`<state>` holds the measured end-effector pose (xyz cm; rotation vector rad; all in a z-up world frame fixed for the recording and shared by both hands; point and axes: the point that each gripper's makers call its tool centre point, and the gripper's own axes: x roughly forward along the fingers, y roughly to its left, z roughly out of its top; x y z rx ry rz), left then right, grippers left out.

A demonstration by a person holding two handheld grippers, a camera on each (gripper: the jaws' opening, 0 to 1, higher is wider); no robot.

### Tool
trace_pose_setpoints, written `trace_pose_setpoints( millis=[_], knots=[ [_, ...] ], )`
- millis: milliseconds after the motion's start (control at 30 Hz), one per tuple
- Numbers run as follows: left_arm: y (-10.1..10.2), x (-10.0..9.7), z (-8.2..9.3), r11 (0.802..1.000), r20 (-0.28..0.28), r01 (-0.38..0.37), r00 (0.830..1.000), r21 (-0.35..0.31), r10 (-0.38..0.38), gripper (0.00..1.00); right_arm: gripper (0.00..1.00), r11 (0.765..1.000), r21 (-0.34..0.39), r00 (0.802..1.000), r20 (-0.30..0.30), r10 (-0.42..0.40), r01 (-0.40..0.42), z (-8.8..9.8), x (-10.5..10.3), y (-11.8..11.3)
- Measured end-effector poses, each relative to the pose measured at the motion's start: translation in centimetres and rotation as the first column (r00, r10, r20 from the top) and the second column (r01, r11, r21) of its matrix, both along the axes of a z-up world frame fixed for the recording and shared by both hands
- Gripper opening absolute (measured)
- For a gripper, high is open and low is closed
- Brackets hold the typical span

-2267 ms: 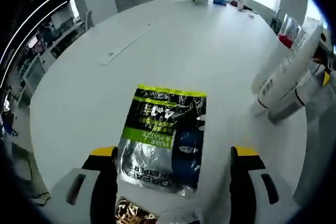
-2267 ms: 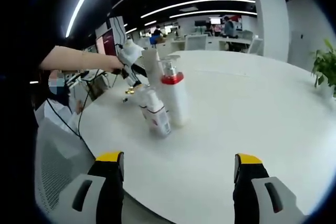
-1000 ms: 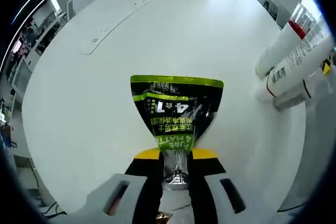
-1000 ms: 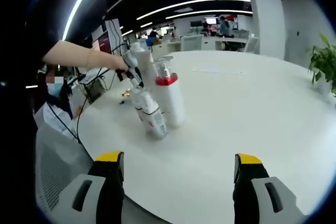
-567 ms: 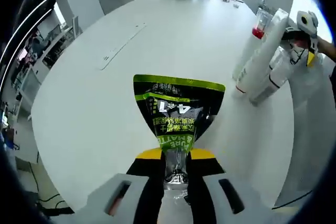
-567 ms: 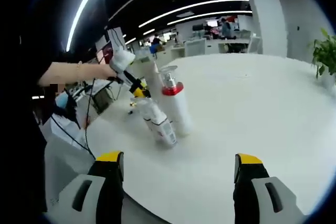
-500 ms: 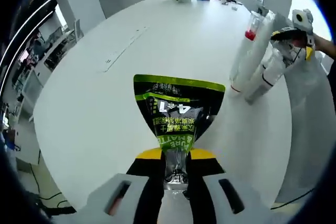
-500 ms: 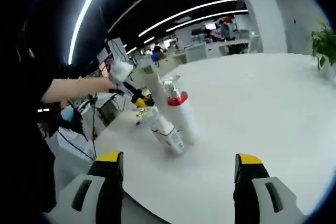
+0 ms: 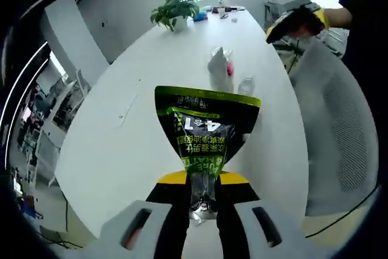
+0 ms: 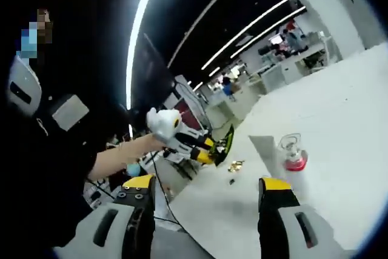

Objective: Arrange the skincare products in the storage area until every visible bottle or jar stands upright without overlapping.

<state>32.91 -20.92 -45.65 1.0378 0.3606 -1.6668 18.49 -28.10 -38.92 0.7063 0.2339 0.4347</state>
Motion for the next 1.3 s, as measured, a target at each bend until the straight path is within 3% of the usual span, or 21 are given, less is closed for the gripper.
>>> trace_pose_setpoints(
  millis=[67, 200, 333, 367, 533, 600, 700, 800, 867, 900, 933, 967, 1033, 1167, 1300],
  knots=[
    [0.1, -1.5, 0.6, 0.999, 0.016, 0.041, 0.999, 0.005, -0.041, 0.18, 0.72, 1.0, 0.028, 1.0, -0.018, 0.007, -0.006, -0.6, 0.7, 0.3],
    [-0.3, -3.8, 1.8, 0.997, 0.019, 0.08, 0.997, -0.019, -0.08, 0.18, 0.72, 1.0, 0.0, 0.998, -0.054, 0.018, -0.018, -2.1, 1.7, 1.0],
    [-0.7, -6.2, 3.1, 0.99, 0.039, 0.138, 0.99, -0.031, -0.136, 0.18, 0.67, 0.99, 0.138, 0.999, -0.024, 0.03, -0.026, -0.8, 2.3, 2.0],
    [-0.8, -7.4, 3.7, 0.988, 0.044, 0.15, 0.988, -0.027, -0.149, 0.18, 0.63, 0.992, 0.124, 0.999, -0.024, 0.028, -0.025, -0.9, 2.4, 2.0],
    [-1.4, -9.7, 4.7, 0.975, 0.061, 0.219, 0.974, -0.028, -0.217, 0.18, 0.54, 0.988, 0.141, 0.998, -0.017, 0.068, -0.065, -0.5, 2.6, 3.3],
    [-1.5, -10.6, 5.1, 0.97, 0.075, 0.243, 0.968, -0.02, -0.241, 0.18, 0.45, 0.982, 0.167, 0.996, -0.021, 0.088, -0.084, -0.2, 2.6, 4.0],
    [-2.0, -11.5, 5.5, 0.963, 0.097, 0.268, 0.959, -0.017, -0.265, 0.18, 0.27, 0.978, 0.169, 0.992, -0.012, 0.122, -0.118, 0.2, 2.2, 4.9],
    [-1.8, -11.5, 5.3, 0.959, 0.136, 0.282, 0.949, 0.022, -0.283, 0.18, 0.19, 0.973, 0.187, 0.99, -0.006, 0.14, -0.136, 0.7, 1.9, 5.5],
    [-1.8, -11.4, 5.4, 0.961, 0.129, 0.276, 0.952, 0.018, -0.276, 0.19, 0.15, 0.971, 0.201, 0.991, -0.013, 0.134, -0.129, 0.6, 1.8, 5.2],
    [-1.9, -11.4, 5.5, 0.962, 0.121, 0.271, 0.955, -0.001, -0.269, 0.19, 0.05, 0.966, 0.233, 0.993, -0.006, 0.117, -0.112, 0.9, 1.8, 4.8],
    [-2.3, -11.6, 5.9, 0.967, 0.09, 0.251, 0.965, -0.045, -0.247, 0.2, 0.0, 0.953, 0.294, 0.996, -0.024, 0.084, -0.073, 1.0, 1.9, 4.1],
    [-2.2, -11.4, 6.0, 0.97, 0.092, 0.24, 0.968, -0.045, -0.235, 0.2, 0.0, 0.92, 0.386, 0.994, -0.053, 0.096, -0.068, 1.4, 1.8, 4.1],
    [-2.7, -11.3, 6.1, 0.976, 0.102, 0.21, 0.974, -0.064, -0.203, 0.25, 0.0, 0.962, 0.27, 0.999, -0.005, 0.053, -0.05, 1.2, 2.0, 3.6],
    [-3.5, -11.0, 6.4, 0.981, 0.097, 0.143, 0.987, -0.129, -0.131, 0.34, 0.0, 0.962, 0.271, 0.999, -0.006, 0.032, -0.029, 1.5, 1.7, 3.3],
    [-4.0, -11.4, 7.9, 0.961, -0.026, 0.037, 0.999, -0.273, -0.046, 0.52, 0.0, 0.959, 0.282, 1.0, 0.015, -0.026, 0.021, 1.8, 1.6, 2.1]
  ],
)
